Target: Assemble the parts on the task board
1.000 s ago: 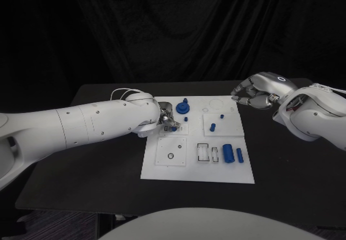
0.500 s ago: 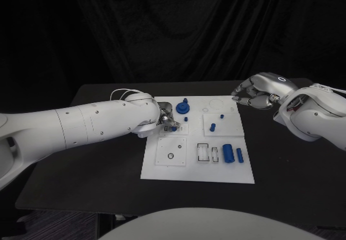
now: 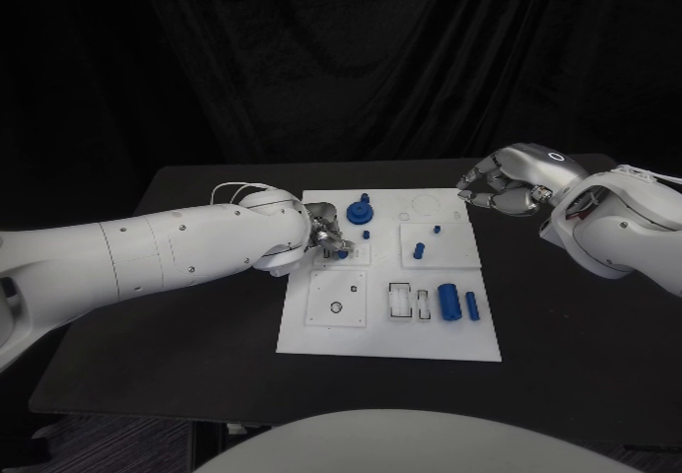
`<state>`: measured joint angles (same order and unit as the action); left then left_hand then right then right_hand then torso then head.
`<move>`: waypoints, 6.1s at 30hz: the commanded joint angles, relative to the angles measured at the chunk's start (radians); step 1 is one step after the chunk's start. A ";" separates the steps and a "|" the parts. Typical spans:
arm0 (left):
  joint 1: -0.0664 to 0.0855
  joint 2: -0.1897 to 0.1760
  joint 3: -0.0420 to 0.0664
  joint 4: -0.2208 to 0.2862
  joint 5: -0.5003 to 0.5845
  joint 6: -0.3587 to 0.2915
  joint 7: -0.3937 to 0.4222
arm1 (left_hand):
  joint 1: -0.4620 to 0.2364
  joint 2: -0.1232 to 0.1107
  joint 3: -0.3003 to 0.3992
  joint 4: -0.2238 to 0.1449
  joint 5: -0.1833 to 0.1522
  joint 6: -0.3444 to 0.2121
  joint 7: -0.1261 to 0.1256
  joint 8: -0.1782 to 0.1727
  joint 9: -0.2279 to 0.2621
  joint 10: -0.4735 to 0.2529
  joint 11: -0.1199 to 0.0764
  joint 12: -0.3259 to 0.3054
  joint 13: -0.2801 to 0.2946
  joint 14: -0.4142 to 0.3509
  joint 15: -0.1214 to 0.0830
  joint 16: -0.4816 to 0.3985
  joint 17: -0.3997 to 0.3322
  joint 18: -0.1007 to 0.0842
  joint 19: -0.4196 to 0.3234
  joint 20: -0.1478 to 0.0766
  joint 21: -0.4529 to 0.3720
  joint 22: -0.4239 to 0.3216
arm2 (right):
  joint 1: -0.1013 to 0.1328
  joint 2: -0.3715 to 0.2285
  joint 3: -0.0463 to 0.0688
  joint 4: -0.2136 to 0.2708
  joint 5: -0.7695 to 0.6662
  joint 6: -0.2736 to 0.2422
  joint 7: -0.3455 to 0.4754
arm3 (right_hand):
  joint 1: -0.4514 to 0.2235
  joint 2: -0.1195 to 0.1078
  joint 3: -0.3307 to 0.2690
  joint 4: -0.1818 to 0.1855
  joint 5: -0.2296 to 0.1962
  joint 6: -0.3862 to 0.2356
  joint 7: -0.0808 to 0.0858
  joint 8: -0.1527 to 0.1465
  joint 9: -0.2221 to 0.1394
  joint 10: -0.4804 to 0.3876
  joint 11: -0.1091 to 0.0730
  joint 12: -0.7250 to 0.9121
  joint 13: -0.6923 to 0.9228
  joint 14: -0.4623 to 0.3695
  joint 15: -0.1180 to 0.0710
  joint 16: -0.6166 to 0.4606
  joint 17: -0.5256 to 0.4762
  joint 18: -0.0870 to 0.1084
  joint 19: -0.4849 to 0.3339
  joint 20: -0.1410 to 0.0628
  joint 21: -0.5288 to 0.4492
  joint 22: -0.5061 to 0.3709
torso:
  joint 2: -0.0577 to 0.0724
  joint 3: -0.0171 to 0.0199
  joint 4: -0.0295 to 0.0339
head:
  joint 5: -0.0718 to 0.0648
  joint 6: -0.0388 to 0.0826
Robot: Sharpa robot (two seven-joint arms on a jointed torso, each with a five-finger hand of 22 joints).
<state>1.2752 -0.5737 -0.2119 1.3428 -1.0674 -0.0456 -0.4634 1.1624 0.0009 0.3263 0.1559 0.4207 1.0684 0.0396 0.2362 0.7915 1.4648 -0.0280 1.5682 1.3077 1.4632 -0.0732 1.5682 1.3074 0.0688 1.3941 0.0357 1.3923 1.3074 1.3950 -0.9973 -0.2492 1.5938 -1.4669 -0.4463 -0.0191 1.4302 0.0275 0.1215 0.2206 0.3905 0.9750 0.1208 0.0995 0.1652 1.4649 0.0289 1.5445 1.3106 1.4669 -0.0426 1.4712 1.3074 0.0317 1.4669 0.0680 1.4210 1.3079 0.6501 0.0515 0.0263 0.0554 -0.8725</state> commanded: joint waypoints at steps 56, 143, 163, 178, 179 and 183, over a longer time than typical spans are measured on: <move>-0.021 -0.002 -0.001 -0.009 -0.010 -0.010 0.022 | -0.032 -0.002 0.031 0.010 -0.055 -0.008 0.000 -0.006 0.020 0.106 -0.001 0.003 0.263 0.108 -0.004 0.003 0.263 0.002 -0.003 0.000 -0.011 0.016 | -0.004 0.000 0.001 0.001 -0.002 0.034 -0.034 | 0.010 -0.002 0.012 0.000 0.004 0.008 -0.001 -0.006 -0.002 0.063 0.008 -0.007 0.207 0.069 0.007 -0.009 0.112 0.009 0.036 0.004 -0.009 0.207 | -0.001 0.0011 -0.0013 | 0.007 0.000; 0.067 -0.083 0.000 0.022 0.082 0.035 0.156 | 0.006 0.093 -0.309 0.129 -0.139 -0.097 -0.014 0.110 0.368 0.106 -0.011 0.003 0.263 0.108 -0.013 0.003 0.263 -0.011 0.041 -0.009 0.001 0.103 | -0.006 -0.007 0.001 -0.008 -0.002 0.072 -0.066 | 0.008 -0.002 0.016 0.000 0.004 0.014 -0.001 -0.005 -0.002 0.060 0.008 -0.011 0.201 0.068 0.007 -0.011 0.109 0.010 0.035 0.004 -0.014 0.205 | -0.007 0.0063 -0.0003 | 0.006 0.000; 0.100 0.045 0.000 -0.138 0.157 0.341 -0.080 | -0.043 0.075 -0.356 0.132 -0.298 -0.050 0.001 0.012 0.256 0.106 0.001 0.003 0.263 0.108 -0.002 0.003 0.263 -0.011 0.045 0.002 -0.003 0.113 | -0.006 -0.001 0.001 -0.009 -0.002 0.076 -0.066 | 0.007 -0.001 0.017 0.000 0.004 0.015 -0.002 -0.004 -0.001 0.059 0.008 -0.011 0.201 0.068 0.007 -0.011 0.109 0.010 0.035 0.004 -0.014 0.205 | -0.002 0.0042 -0.0025 | 0.010 0.000; 0.101 0.079 0.000 -0.170 0.158 0.349 -0.068 | -0.007 0.086 -0.355 0.124 -0.262 -0.033 0.008 -0.052 0.175 0.106 0.007 0.003 0.263 0.108 0.003 0.003 0.263 -0.009 0.042 0.006 -0.013 0.113 | -0.006 0.002 0.001 -0.007 -0.002 0.078 -0.067 | 0.007 -0.001 0.018 0.000 0.004 0.016 -0.002 -0.004 -0.001 0.059 0.007 -0.011 0.201 0.068 0.007 -0.011 0.109 0.010 0.035 0.004 -0.014 0.205 | -0.002 0.0046 -0.0010 | 0.016 0.000; 0.101 0.081 0.000 -0.171 0.158 0.347 -0.064 | -0.005 0.086 -0.355 0.124 -0.258 -0.032 0.008 -0.055 0.172 0.106 0.007 0.003 0.263 0.108 0.003 0.003 0.263 -0.010 0.042 0.006 -0.013 0.113 | -0.006 0.002 0.001 -0.007 -0.002 0.079 -0.067 | 0.007 -0.001 0.019 0.000 0.005 0.017 -0.002 -0.004 -0.001 0.059 0.007 -0.012 0.201 0.068 0.006 -0.011 0.109 0.010 0.035 0.004 -0.014 0.205 | -0.002 0.0045 -0.0008 | 0.016 0.000; 0.100 0.090 0.000 -0.177 0.158 0.339 -0.046 | 0.007 0.088 -0.352 0.122 -0.234 -0.023 0.008 -0.067 0.155 0.106 0.007 0.003 0.263 0.108 0.003 0.003 0.263 -0.009 0.041 0.007 -0.016 0.113 | -0.006 0.003 0.001 -0.006 -0.002 0.079 -0.067 | 0.007 -0.001 0.019 0.000 0.005 0.017 -0.002 -0.004 -0.001 0.059 0.007 -0.012 0.201 0.068 0.006 -0.011 0.109 0.010 0.035 0.004 -0.014 0.205 | -0.001 0.0045 0.0003 | 0.014 0.000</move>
<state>1.3730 -0.4865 -0.2129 1.1666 -0.9194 0.2857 -0.5353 1.1603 0.0892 -0.0243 0.2827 0.1849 1.0388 0.0478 0.1742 0.9478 1.4648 -0.0282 1.5683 1.3078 1.4670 -0.0766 1.5682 1.3074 0.0689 1.4353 0.0343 1.3801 1.3074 1.3916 -0.9942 -0.2492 1.5855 -1.4667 -0.3725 -0.0687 1.4301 0.0274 0.1327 0.2205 0.3905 0.9856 0.1171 0.0996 0.1647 1.4649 0.0289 1.5369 1.3099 1.4669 -0.0426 1.4636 1.3074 0.0317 1.4669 0.0680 1.4114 1.3073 0.6484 0.0560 0.0253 0.0710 -0.8725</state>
